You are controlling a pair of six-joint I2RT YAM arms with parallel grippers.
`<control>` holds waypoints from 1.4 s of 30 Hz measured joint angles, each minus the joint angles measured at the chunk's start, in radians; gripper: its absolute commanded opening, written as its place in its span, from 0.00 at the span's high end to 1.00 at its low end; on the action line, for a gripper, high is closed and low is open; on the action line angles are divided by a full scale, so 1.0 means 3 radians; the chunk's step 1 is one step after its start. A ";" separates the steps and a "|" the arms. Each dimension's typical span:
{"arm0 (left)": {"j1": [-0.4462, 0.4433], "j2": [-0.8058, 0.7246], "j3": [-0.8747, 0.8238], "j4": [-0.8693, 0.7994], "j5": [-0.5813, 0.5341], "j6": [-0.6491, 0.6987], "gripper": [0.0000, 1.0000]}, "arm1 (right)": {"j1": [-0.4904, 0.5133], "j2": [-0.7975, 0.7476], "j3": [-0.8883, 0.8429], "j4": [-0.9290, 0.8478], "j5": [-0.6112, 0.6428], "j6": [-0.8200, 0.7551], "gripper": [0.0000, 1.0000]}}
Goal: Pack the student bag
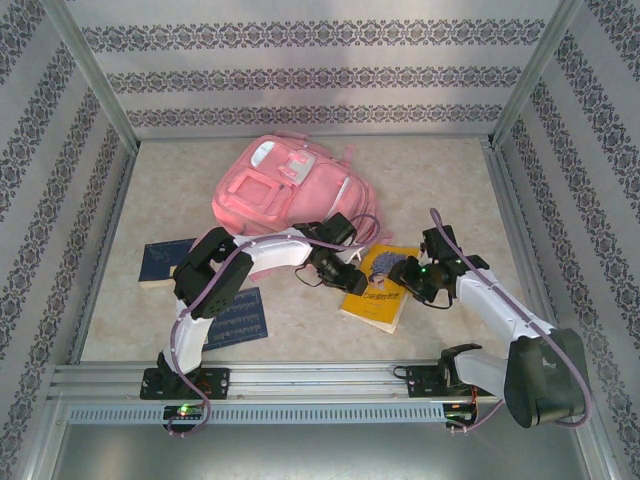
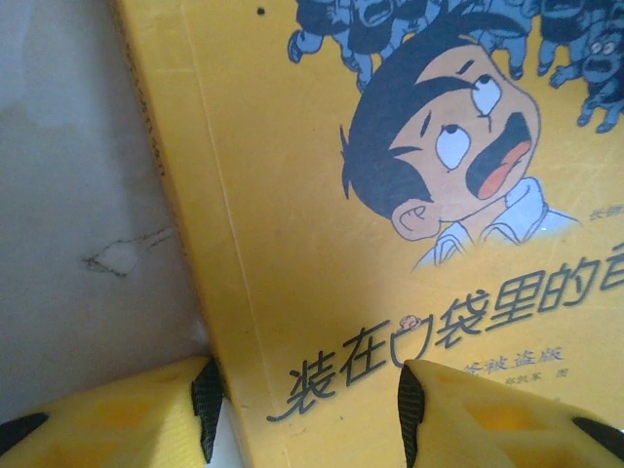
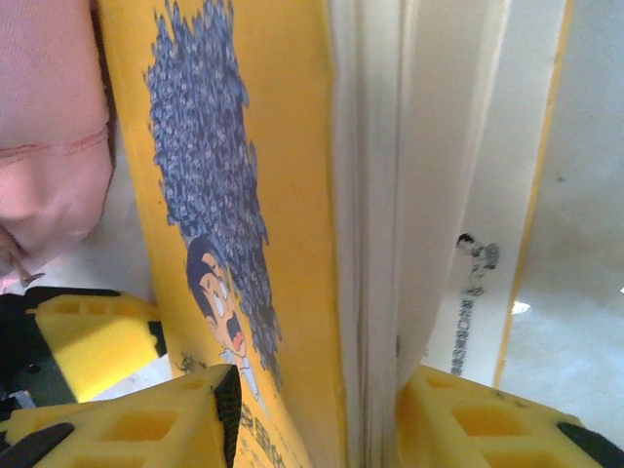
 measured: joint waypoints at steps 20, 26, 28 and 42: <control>-0.0013 -0.0004 0.0011 -0.0047 -0.0048 0.0109 0.48 | 0.0064 -0.0237 -0.0270 0.0748 -0.0726 0.0439 0.41; -0.0013 -0.0020 -0.0014 -0.0020 -0.0047 0.0109 0.48 | -0.0019 -0.0062 -0.0367 0.0991 -0.0813 0.0537 0.42; -0.0013 -0.0029 -0.0036 0.0003 -0.0046 0.0109 0.48 | -0.0020 -0.0111 -0.0367 0.0998 -0.0828 0.0549 0.43; -0.0009 -0.0123 -0.0134 0.0051 -0.0032 0.0038 0.45 | -0.0020 -0.0245 -0.0300 0.0463 -0.0551 0.0362 0.92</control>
